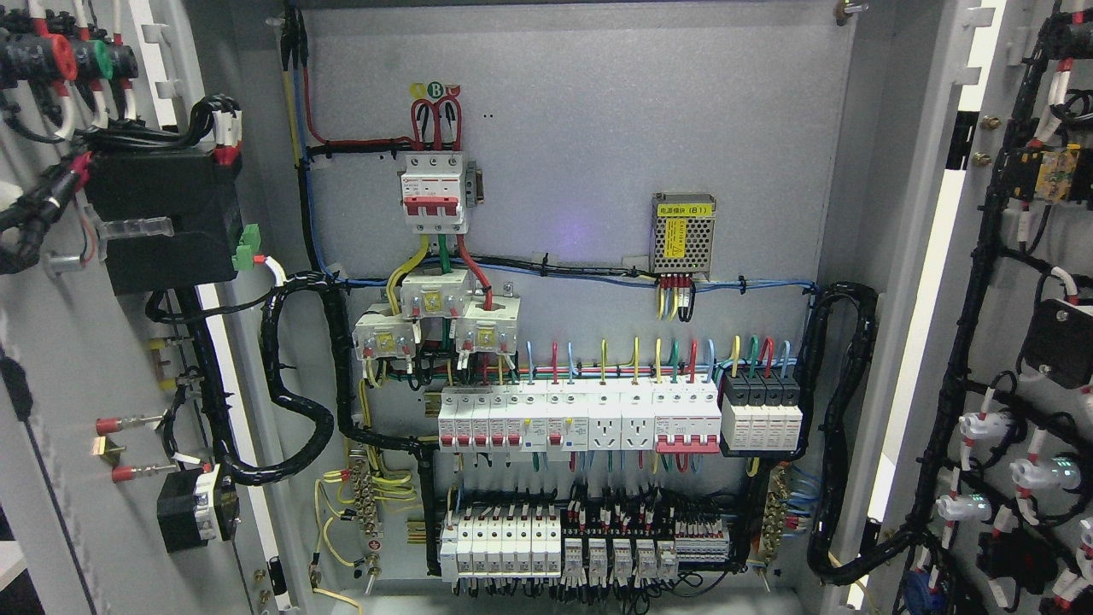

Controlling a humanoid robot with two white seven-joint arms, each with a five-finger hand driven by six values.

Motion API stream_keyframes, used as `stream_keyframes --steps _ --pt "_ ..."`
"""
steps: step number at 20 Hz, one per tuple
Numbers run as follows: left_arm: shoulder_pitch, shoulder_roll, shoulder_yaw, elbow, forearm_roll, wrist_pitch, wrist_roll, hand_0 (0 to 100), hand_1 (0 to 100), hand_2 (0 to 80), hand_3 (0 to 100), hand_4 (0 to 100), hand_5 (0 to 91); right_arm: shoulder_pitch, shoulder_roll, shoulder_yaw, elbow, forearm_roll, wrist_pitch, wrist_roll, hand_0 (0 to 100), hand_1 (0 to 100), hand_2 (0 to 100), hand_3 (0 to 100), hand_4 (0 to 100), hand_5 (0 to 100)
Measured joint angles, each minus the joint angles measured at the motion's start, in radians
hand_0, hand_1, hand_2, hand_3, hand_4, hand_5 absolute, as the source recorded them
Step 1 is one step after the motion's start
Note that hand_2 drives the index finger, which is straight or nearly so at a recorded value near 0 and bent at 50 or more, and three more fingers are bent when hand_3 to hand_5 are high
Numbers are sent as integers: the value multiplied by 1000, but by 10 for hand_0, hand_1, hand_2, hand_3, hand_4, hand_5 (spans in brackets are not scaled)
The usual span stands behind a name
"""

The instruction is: Open door with both hands

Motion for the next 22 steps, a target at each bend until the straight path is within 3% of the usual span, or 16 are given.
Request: stream_keyframes --steps 11,17,22 --pt "0 0 1 0 0 0 0 0 0 0 0 33 0 -14 20 20 10 42 -1 -1 0 0 0 0 0 0" --pt "0 0 1 0 0 0 0 0 0 0 0 33 0 -6 -1 3 20 67 -14 -2 0 0 0 0 0 0" --pt "5 -1 -12 -6 -5 0 0 0 0 0 0 33 0 25 -28 -33 36 101 -73 -64 0 0 0 0 0 0"
